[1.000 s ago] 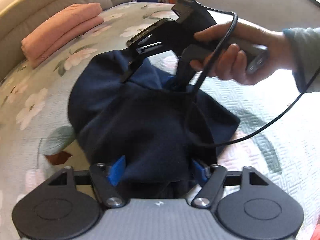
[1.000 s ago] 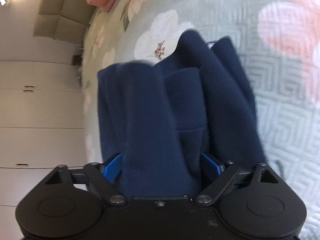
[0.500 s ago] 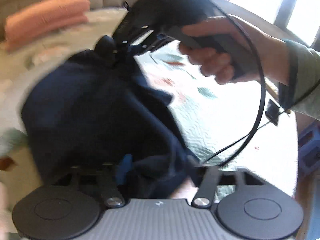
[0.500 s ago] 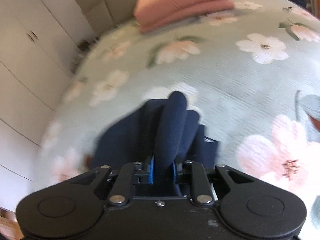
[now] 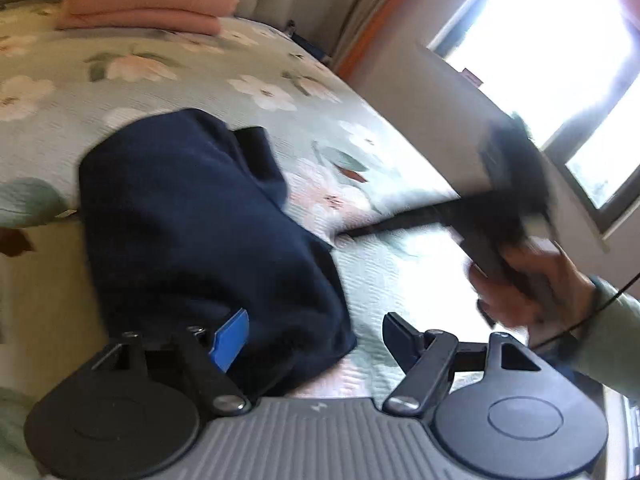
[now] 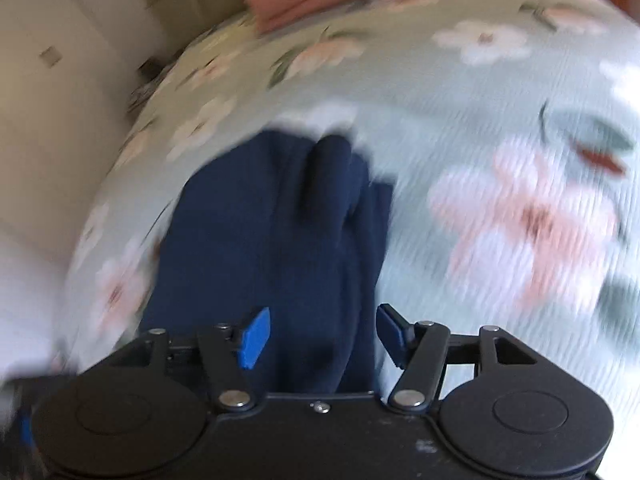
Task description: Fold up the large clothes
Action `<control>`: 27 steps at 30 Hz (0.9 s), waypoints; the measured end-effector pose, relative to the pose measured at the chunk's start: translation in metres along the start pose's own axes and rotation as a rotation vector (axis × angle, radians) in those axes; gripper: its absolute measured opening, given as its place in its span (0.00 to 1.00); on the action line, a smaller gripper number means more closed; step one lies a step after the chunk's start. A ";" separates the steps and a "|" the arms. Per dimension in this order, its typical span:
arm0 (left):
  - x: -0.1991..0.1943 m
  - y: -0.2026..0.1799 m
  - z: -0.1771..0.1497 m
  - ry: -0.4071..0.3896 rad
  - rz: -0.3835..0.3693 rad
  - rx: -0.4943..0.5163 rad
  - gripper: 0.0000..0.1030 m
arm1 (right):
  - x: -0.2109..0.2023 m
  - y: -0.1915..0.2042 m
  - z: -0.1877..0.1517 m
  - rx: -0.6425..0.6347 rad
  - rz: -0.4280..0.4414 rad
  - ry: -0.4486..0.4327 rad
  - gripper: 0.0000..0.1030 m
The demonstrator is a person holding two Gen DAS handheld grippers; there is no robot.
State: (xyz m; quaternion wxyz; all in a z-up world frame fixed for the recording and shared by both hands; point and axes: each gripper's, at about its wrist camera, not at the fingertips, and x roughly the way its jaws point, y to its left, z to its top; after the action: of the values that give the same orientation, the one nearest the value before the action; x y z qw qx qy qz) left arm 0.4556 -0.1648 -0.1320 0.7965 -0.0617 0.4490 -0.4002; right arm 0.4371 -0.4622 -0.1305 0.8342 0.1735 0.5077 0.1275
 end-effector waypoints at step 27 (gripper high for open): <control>0.080 -0.009 -0.021 0.093 0.055 0.127 0.79 | 0.024 0.011 -0.069 -0.447 -0.147 0.087 0.11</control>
State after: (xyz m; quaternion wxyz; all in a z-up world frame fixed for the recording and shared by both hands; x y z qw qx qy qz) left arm 0.4564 -0.2208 -0.1934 0.7877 0.0200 0.4609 -0.4082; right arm 0.3861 -0.4324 -0.1742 0.8363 -0.0587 0.5135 0.1831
